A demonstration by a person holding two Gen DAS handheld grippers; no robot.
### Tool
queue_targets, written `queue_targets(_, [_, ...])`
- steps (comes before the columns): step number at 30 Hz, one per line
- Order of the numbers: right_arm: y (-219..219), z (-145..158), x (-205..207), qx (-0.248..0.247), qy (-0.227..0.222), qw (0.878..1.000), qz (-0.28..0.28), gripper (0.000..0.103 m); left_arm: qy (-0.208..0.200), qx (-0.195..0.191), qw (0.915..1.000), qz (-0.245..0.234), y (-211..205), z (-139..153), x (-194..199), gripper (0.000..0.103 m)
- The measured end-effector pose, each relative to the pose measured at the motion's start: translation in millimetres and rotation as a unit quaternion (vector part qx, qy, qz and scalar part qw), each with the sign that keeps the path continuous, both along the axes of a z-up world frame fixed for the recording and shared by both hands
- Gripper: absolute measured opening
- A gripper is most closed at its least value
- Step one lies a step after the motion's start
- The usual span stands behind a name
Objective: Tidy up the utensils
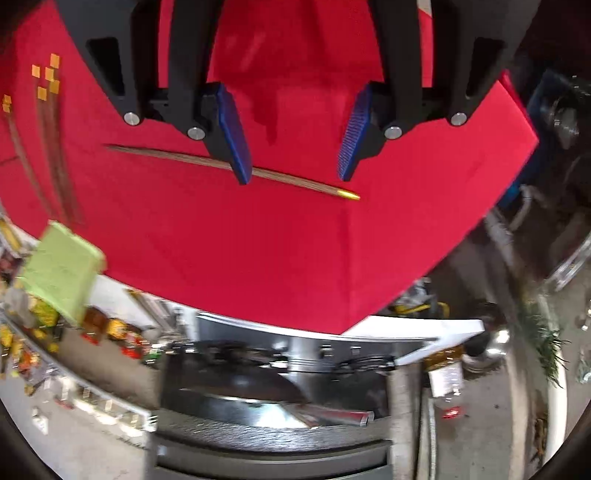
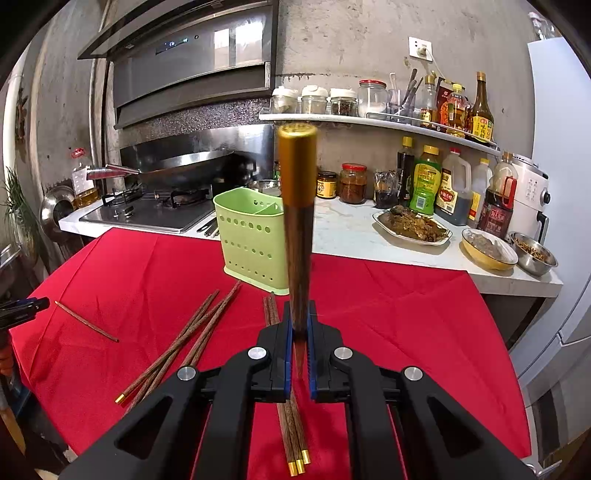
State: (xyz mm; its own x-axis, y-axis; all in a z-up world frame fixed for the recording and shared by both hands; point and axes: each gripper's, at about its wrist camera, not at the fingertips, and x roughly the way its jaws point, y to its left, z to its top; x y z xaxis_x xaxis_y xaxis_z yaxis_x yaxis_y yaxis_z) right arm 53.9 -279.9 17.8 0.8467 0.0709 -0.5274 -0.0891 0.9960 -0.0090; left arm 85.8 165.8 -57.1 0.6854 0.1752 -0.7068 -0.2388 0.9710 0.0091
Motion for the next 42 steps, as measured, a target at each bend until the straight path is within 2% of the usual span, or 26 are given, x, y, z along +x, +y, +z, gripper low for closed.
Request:
queue_targets(5, [1,-1,-2,-0.001,0.002,1.0,-0.006,0.007,0.024,0.017,0.9988,0.04,34,-17,42,0.048])
queue_targets(9, [1,-2,-4,-0.004,0.007,1.0,-0.012,0.007,0.046,0.033,0.9978,0.036,45,-27,57,0.048])
queue_targets(12, [1,-3,-5,-0.003,0.009,1.0,-0.016,0.007,0.074,0.033,0.9967,0.007,45,-33,56,0.047])
queue_targets(14, [0,-4,-6,-0.001,0.009,1.0,-0.017,0.007,0.079,0.054,0.9954,-0.011,38,-31,46,0.045])
queue_targets(16, [0,-4,-7,0.0,0.009,1.0,-0.017,0.007,0.089,0.046,0.9944,-0.033,31,-31,37,0.042])
queue_targets(18, [0,-5,-9,0.002,0.009,1.0,-0.016,0.007,0.093,0.073,0.9919,-0.045,16,-31,19,0.042])
queue_targets(19, [0,-6,-10,0.003,0.009,1.0,-0.015,0.007,0.095,0.072,0.9913,-0.057,7,-31,10,0.042])
queue_targets(22, [-2,-7,-12,0.007,0.01,1.0,-0.012,0.007,0.093,0.036,0.99,-0.1,-16,-32,-14,0.042])
queue_targets(24, [-4,-7,-13,0.014,0.009,1.0,-0.01,0.007,0.079,0.029,0.9869,-0.137,-34,-31,-30,0.042])
queue_targets(26, [-5,-8,-15,0.018,0.009,1.0,-0.007,0.007,0.072,-0.007,0.9825,-0.171,-43,-30,-44,0.042])
queue_targets(28, [-5,-9,-16,0.02,0.008,1.0,-0.003,0.007,0.062,-0.027,0.9781,-0.197,-48,-30,-55,0.042])
queue_targets(31, [-5,-11,-17,0.025,0.007,1.0,0.002,0.007,0.053,-0.002,0.9756,-0.213,-55,-36,-70,0.043])
queue_targets(33, [-5,-12,-18,0.027,0.006,1.0,0.002,0.007,0.053,-0.005,0.9722,-0.228,-59,-38,-77,0.043])
queue_targets(37, [-6,-13,-19,0.032,0.007,0.999,0.0,0.007,0.053,0.019,0.9701,-0.236,-70,-41,-86,0.042])
queue_targets(40, [-8,-14,-20,0.036,0.009,0.999,0.0,0.007,0.051,0.029,0.969,-0.24,-73,-40,-88,0.032])
queue_targets(41, [-8,-14,-20,0.036,0.009,0.999,0.0,0.007,0.052,0.032,0.969,-0.239,-73,-39,-86,0.021])
queue_targets(42, [-8,-14,-19,0.035,0.009,0.999,0.0,0.007,0.053,0.041,0.9689,-0.238,-75,-39,-88,0.017])
